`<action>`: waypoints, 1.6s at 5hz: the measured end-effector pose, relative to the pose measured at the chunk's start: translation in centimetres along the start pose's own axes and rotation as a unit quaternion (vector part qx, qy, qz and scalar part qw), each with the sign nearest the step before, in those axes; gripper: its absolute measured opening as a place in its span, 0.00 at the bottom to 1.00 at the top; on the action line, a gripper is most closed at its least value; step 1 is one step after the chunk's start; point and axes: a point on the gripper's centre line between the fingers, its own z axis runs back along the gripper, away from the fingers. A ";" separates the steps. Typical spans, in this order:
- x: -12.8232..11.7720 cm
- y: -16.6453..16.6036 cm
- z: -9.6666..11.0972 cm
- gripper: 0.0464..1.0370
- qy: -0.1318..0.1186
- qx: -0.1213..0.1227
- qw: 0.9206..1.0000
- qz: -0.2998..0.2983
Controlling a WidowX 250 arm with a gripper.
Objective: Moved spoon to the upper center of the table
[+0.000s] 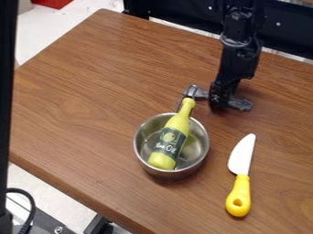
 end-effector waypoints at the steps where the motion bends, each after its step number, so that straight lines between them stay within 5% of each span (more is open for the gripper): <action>1: -0.2 0.1 0.0 0.96 0.000 0.001 1.000 0.008; 3: -0.4 0.6 1.1 0.96 -0.013 -0.011 0.999 0.032; 5: -1.1 1.6 4.8 0.96 -0.032 -0.004 0.995 0.092; 6: -2.9 2.5 5.5 0.96 -0.012 0.014 0.977 0.213; 8: -7.8 2.7 9.1 0.96 -0.038 0.051 0.927 0.370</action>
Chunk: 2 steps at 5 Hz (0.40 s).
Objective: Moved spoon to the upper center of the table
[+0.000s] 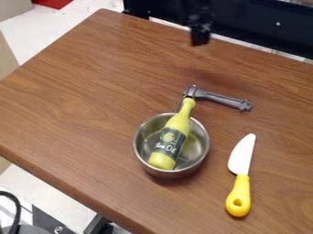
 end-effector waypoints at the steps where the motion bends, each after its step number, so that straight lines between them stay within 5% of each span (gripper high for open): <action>1: -1.8 1.0 -0.4 0.96 0.005 -0.005 0.999 0.054; 2: -2.8 1.6 1.0 0.96 -0.007 0.003 0.998 0.070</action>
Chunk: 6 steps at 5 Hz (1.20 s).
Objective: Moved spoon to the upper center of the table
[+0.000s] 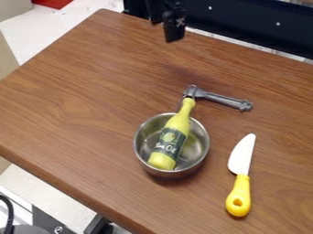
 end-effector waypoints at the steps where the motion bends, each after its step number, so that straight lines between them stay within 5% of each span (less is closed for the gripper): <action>1: -1.6 1.5 0.4 0.96 0.019 0.022 0.997 0.073; 3: -6.9 2.1 0.8 0.96 0.039 0.026 0.990 0.134; 4: -9.2 1.8 0.9 0.96 0.030 0.001 0.996 0.081; 6: -10.9 3.3 2.5 0.96 0.014 -0.006 0.996 0.088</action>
